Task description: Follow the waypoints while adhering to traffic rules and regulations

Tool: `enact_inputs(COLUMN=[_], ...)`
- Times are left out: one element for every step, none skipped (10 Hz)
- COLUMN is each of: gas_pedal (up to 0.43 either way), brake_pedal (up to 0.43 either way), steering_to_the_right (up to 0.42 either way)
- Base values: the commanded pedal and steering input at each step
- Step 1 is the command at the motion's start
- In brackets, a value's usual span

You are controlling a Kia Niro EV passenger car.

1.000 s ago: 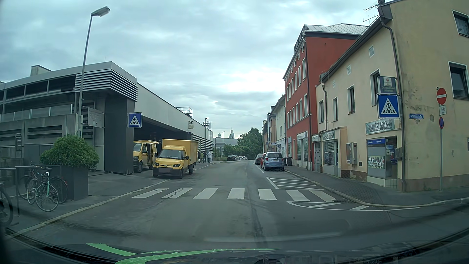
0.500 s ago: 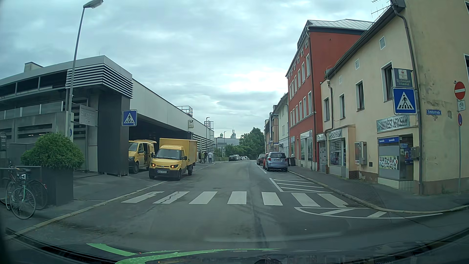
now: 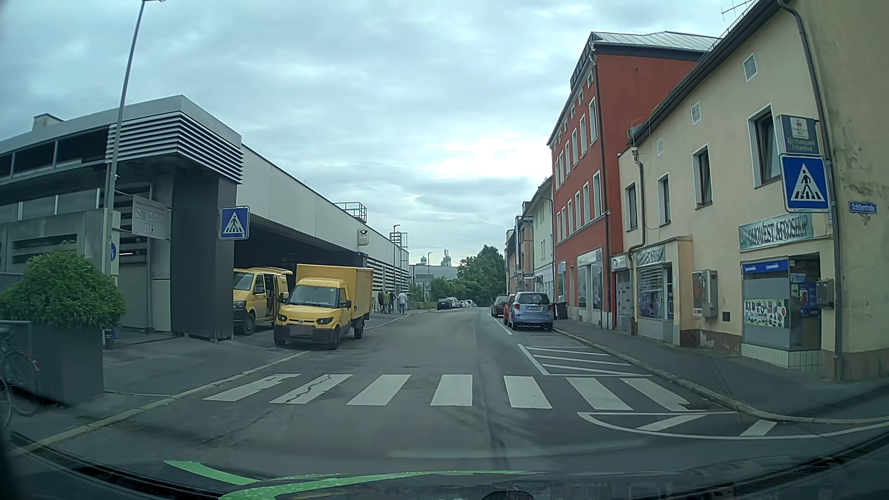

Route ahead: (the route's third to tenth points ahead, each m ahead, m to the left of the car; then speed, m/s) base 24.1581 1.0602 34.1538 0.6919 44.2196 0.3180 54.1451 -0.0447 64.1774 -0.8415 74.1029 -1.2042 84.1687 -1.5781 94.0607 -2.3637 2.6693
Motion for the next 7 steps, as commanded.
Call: enact_inputs(gas_pedal=[0.319,0.319,0.319,0.319,0.319,0.319,0.319], brake_pedal=[0.000,0.000,0.000,0.000,0.000,0.000,0.000], steering_to_the_right=[-0.025,-0.024,-0.023,-0.023,-0.023,-0.023,-0.022])
